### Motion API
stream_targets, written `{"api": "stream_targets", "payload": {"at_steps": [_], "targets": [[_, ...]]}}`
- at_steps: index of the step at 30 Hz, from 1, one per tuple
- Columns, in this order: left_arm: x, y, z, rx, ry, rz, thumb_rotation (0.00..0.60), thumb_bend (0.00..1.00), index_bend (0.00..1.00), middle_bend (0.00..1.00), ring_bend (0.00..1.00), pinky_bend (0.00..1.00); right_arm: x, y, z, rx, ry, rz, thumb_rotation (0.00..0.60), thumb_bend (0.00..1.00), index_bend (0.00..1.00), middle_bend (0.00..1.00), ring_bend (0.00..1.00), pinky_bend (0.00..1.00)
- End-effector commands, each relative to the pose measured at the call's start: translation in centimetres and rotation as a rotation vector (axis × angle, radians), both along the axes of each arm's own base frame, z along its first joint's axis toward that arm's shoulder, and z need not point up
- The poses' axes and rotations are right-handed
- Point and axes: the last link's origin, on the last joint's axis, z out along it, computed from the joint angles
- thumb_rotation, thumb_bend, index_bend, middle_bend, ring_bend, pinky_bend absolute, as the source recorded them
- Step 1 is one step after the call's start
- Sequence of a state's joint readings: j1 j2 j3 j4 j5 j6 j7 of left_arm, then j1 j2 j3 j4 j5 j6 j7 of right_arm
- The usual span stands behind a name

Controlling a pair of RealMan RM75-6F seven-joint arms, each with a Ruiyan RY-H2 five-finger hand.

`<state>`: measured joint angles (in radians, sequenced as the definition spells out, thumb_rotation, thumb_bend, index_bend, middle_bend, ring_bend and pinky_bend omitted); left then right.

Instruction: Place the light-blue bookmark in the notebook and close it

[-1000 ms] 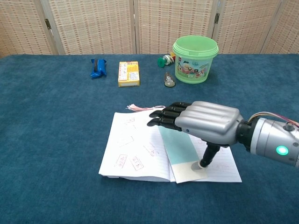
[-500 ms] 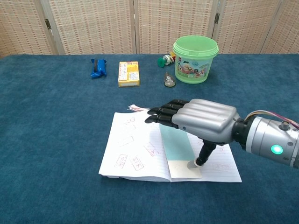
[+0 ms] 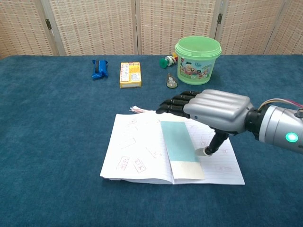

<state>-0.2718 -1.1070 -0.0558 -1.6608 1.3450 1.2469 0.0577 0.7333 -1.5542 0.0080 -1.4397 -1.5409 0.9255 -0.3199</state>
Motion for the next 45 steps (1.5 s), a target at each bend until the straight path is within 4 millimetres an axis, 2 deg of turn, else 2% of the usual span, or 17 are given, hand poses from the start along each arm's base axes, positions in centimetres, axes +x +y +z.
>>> {"api": "stream_targets", "payload": {"at_steps": [1,10,15,29,45], "targets": [[0.0,0.0,0.0,-0.001,0.001,0.001,0.6,0.29,0.11,0.04,0.03,0.15,-0.6,-0.1,0.0,0.004,0.018,-0.018,0.6,0.28,0.0,0.11,0.0,0.0],[0.0,0.0,-0.1,-0.007,0.003,0.003,0.6,0.29,0.11,0.04,0.03,0.15,-1.0,-0.5,-0.9,0.034,0.024,-0.049,0.6,0.51,0.0,0.14,0.0,0.0],[-0.1,-0.1,-0.2,-0.011,0.006,0.007,0.6,0.29,0.11,0.04,0.03,0.15,-0.7,-0.2,-1.3,0.05,0.017,-0.043,0.6,0.57,0.0,0.15,0.0,0.0],[-0.2,-0.1,-0.5,-0.018,0.005,0.009,0.6,0.29,0.11,0.04,0.03,0.15,-1.5,0.0,-2.2,0.072,0.031,-0.073,0.6,0.58,0.0,0.15,0.0,0.0],[-0.2,-0.1,-0.5,-0.018,-0.001,0.007,0.6,0.29,0.11,0.04,0.03,0.15,-2.6,0.4,-2.0,0.066,0.043,-0.096,0.6,0.58,0.0,0.15,0.0,0.0]]}}
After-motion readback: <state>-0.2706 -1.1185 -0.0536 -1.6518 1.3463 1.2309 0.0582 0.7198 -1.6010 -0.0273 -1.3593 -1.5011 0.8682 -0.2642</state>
